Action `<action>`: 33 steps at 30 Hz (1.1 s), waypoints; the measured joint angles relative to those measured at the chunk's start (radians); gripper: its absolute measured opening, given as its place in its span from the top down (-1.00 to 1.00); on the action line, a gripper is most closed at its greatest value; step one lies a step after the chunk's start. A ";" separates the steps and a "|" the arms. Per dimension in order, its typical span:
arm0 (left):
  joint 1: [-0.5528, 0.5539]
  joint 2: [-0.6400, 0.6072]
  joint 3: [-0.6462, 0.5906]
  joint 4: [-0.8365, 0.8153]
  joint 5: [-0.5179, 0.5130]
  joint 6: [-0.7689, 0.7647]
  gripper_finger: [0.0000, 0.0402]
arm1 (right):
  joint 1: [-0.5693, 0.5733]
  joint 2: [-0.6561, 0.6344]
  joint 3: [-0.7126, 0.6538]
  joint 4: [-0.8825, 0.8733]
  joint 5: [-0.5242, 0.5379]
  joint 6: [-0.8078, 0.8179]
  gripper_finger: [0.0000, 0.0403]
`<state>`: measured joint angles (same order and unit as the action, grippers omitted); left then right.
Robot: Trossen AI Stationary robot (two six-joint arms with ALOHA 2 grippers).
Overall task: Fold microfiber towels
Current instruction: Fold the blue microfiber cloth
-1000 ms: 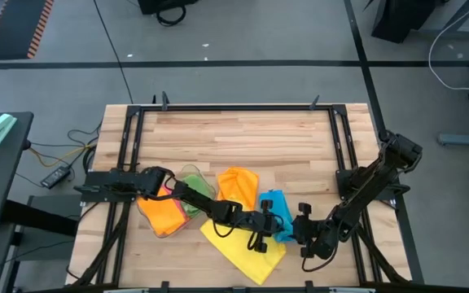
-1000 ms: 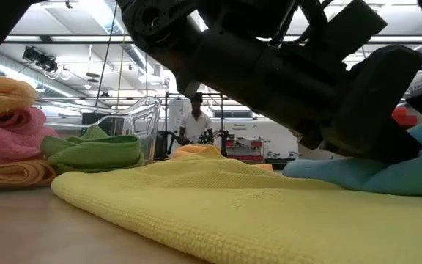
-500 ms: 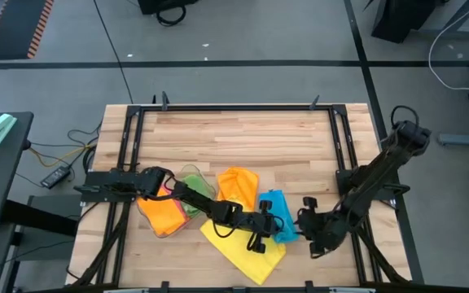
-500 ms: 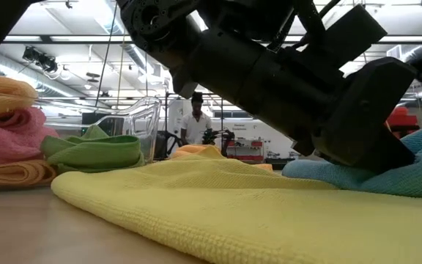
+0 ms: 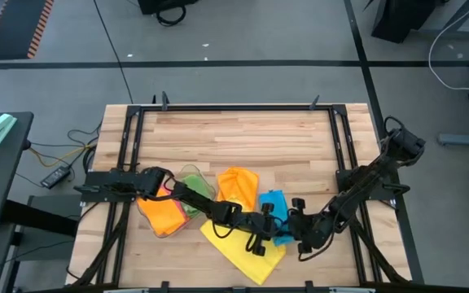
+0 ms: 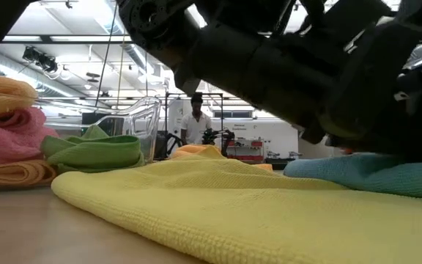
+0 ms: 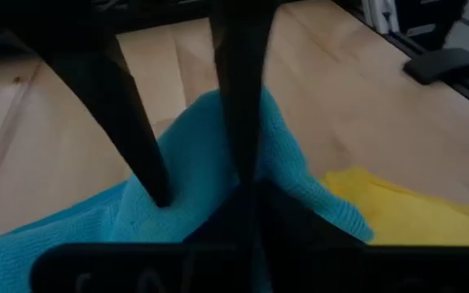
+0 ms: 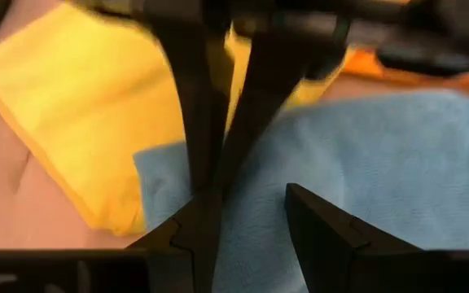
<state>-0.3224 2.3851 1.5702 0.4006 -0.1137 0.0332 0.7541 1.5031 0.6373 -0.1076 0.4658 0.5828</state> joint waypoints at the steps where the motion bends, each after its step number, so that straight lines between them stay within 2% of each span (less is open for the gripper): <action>1: -0.002 -0.004 0.000 -0.005 0.012 0.006 0.86 | 0.003 0.005 0.000 -0.004 -0.012 0.009 0.27; 5: -0.003 -0.031 0.002 -0.045 0.038 0.038 0.89 | 0.020 0.010 0.000 -0.026 -0.058 0.043 0.27; 12: -0.001 -0.061 0.001 -0.108 0.055 0.065 0.94 | 0.037 0.024 0.000 -0.093 -0.074 0.080 0.27; 18: 0.004 -0.063 0.001 -0.116 0.057 0.068 0.88 | 0.022 0.114 0.004 -0.078 -0.066 0.049 0.27; 22: -0.001 -0.063 0.001 -0.116 0.065 0.109 0.83 | 0.008 0.107 0.004 -0.073 -0.071 0.032 0.27; 26: -0.021 -0.063 0.001 -0.120 0.065 0.169 0.68 | 0.004 0.029 -0.003 -0.120 -0.050 0.019 0.27; 33: -0.053 -0.063 0.001 -0.124 0.028 0.342 0.22 | 0.005 -0.099 -0.001 -0.166 -0.007 0.034 0.27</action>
<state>-0.3752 2.3226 1.5707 0.2769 -0.0858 0.3752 0.7589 1.4040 0.6361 -0.2740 0.4583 0.6167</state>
